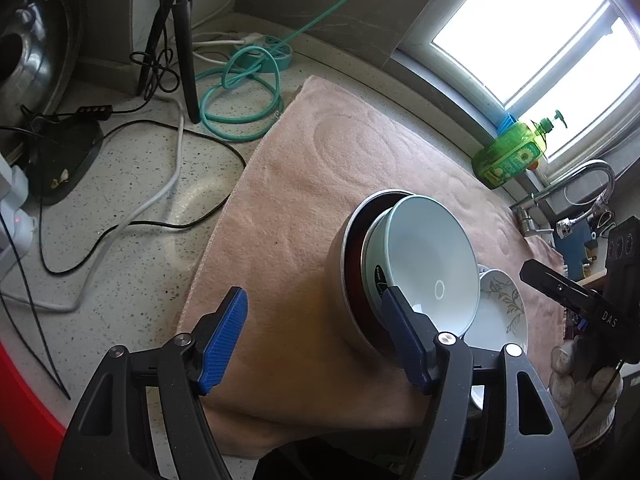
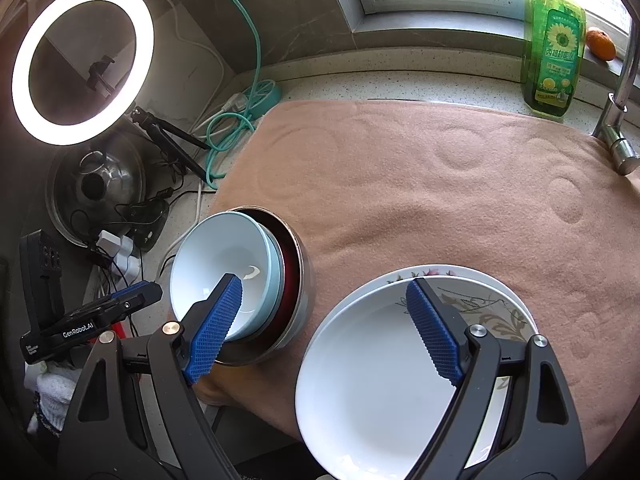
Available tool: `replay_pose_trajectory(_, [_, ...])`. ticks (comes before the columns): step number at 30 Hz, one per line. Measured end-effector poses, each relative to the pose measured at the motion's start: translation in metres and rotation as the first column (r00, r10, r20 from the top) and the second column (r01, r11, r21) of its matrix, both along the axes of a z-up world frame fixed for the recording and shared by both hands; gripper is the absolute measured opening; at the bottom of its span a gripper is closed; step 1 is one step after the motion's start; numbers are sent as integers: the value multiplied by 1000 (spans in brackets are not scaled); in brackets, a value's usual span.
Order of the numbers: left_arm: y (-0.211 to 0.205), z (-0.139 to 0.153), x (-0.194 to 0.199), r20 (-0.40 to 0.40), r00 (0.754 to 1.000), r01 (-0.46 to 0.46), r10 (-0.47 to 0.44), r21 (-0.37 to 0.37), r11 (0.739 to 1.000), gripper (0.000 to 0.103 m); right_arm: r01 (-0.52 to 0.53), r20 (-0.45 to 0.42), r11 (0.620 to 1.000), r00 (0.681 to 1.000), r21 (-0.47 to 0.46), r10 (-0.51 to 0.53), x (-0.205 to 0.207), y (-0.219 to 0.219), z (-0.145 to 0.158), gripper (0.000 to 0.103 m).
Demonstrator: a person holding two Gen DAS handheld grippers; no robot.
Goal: Organize plates and bowls
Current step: 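Move the right gripper to the rim of the nested bowl stack, then close the right gripper on the nested bowls' rim, then lift the nested bowls and carry them over the plate stack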
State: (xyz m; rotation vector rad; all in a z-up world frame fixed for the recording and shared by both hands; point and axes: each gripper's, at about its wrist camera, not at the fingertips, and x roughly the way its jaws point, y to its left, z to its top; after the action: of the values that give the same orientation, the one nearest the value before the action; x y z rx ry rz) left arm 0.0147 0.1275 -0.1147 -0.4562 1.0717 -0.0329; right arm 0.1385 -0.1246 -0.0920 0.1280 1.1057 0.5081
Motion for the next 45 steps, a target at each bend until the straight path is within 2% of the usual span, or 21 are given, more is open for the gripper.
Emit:
replay_pose_trajectory(1, [0, -1, 0, 3, 1000, -1, 1, 2, 1000, 67, -2, 0, 1000, 1000, -5, 2, 0, 1, -1, 78])
replay_pose_trajectory(4, [0, -2, 1, 1, 1000, 6, -6, -13, 1000, 58, -7, -15, 1000, 1000, -9, 7, 1, 4, -5, 65])
replay_pose_trajectory(7, [-1, -4, 3, 0, 1000, 14, -14, -19, 1000, 51, -6, -42, 1000, 999, -14, 5, 4, 6, -12, 60])
replay_pose_trajectory(12, [-3, -8, 5, -7, 1000, 30, -30, -50, 998, 32, 5, -103, 1000, 995, 6, -4, 10, 7, -27, 52])
replay_pose_trajectory(15, [-5, -10, 7, -11, 999, 44, -45, -62, 997, 26, 10, -126, 1000, 992, 14, -8, 12, 8, -33, 46])
replay_pose_trajectory(19, [-8, -14, 11, -19, 998, 57, -58, -65, 996, 22, 7, -145, 1000, 989, 11, -5, 15, 12, -39, 39])
replay_pose_trajectory(24, [-7, -17, 15, -26, 998, 58, -60, -72, 996, 20, 2, -151, 1000, 988, 21, 1, 17, 16, -41, 36])
replay_pose_trajectory(27, [-9, -18, 17, -28, 997, 65, -67, -70, 995, 18, -10, -154, 1000, 988, 18, 12, 19, 19, -42, 28])
replay_pose_trajectory(33, [-11, -21, 22, -34, 997, 73, -76, -75, 995, 15, -40, -153, 999, 987, 8, 41, 22, 28, -45, 18])
replay_pose_trajectory(42, [-13, -23, 25, -32, 996, 80, -82, -75, 994, 11, -61, -165, 998, 984, 7, 61, 27, 36, -49, 9])
replay_pose_trajectory(45, [-13, -24, 26, -32, 996, 82, -84, -68, 994, 10, -61, -164, 998, 985, 2, 60, 28, 36, -49, 9])
